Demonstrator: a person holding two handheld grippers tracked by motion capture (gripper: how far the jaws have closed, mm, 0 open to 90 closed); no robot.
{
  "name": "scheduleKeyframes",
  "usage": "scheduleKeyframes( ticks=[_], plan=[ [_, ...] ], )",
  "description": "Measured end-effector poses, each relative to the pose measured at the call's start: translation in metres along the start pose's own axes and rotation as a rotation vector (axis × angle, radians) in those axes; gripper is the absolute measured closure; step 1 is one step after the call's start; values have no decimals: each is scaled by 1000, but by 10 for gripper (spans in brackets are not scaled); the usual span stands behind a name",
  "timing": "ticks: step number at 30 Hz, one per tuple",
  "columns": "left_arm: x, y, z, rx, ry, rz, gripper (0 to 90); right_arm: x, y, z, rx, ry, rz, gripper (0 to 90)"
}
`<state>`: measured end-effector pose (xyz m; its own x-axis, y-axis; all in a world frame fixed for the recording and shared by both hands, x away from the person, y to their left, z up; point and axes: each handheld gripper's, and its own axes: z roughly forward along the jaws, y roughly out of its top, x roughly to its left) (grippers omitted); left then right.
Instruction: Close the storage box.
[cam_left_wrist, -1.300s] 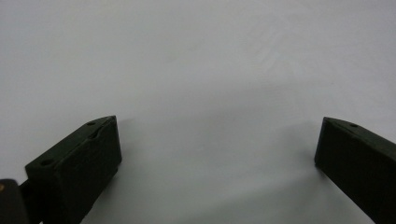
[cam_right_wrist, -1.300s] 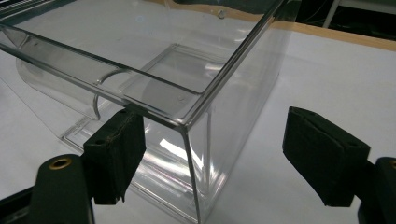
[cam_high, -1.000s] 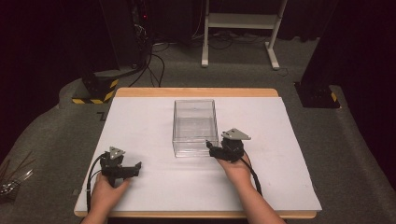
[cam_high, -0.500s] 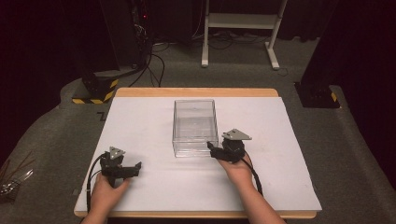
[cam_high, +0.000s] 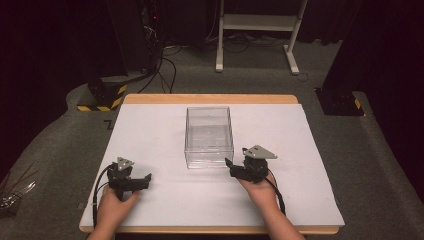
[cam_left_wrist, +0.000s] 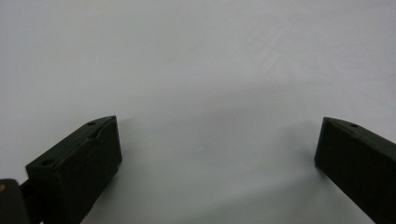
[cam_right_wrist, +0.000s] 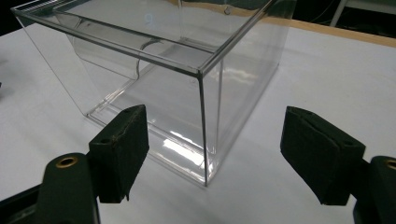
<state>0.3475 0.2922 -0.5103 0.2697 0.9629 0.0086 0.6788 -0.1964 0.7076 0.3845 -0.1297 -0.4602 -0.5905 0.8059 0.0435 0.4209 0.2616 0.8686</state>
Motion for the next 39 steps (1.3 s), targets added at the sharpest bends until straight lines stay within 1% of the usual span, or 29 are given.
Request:
scheduleKeyframes(
  ticks=[1, 2, 6, 7, 8, 9, 11, 13, 14, 16, 17, 23, 25, 26, 32, 33, 34, 35, 36, 38, 39],
  plan=[
    [0, 0, 0, 0, 0, 0, 7, 0, 0, 0, 0, 0, 0, 237],
    [0, 0, 0, 0, 0, 0, 7, -2, -2, -5, 0, -3, 1, 237],
    [0, 0, 0, -1, 0, -1, 7, -7, -9, -14, 3, -15, 5, 237],
    [0, 0, 0, -1, 0, -1, 7, -7, -9, -14, 3, -15, 5, 237],
    [0, 0, 0, 0, 0, 0, 7, -11, -12, -18, 5, -23, 8, 237],
    [0, 0, 0, 0, 0, 0, 7, -11, -12, -18, 5, -23, 8, 237],
    [0, 0, 0, -1, 0, 0, 7, -17, -18, -25, 14, -37, 20, 238],
    [0, 0, 0, -1, 0, 0, 7, -20, -20, -26, 17, -43, 14, 238],
    [0, 0, 0, -1, 0, 0, 7, -25, -24, -30, 25, -55, 21, 239],
    [0, 0, 0, -1, 0, 0, 7, -30, -29, -33, 34, -68, 25, 239],
    [0, 0, 0, -1, 0, 0, 7, -30, -29, -33, 34, -68, 25, 239],
    [0, 0, 0, -1, 1, 1, 8, -45, -45, -43, 70, -106, 44, 241],
    [0, 0, 0, -1, 2, 5, 8, -47, -47, -44, 76, -111, 45, 241],
    [0, 0, 0, -1, 2, 3, 8, -50, -51, -46, 87, -120, 39, 241],
    [0, 0, 0, -1, 2, 3, 8, -57, -63, -50, 108, -142, 46, 243],
    [0, 0, 0, -1, 2, 3, 8, -59, -69, -51, 119, -153, 55, 247],
    [0, 0, 0, -2, 2, 3, 8, -60, -71, -51, 128, -155, 63, 251],
    [0, 0, 0, -2, 2, 3, 8, -60, -72, -52, 120, -158, 69, 255],
    [0, 0, 0, -2, 4, 6, 8, -59, -72, -53, 107, -165, 61, 268],
    [0, 0, 0, -1, 3, 3, 8, -59, -72, -53, 109, -167, 54, 274],
    [0, 0, 0, -2, 4, 5, 9, -58, -71, -50, 132, -174, 45, 277]
  ],
)
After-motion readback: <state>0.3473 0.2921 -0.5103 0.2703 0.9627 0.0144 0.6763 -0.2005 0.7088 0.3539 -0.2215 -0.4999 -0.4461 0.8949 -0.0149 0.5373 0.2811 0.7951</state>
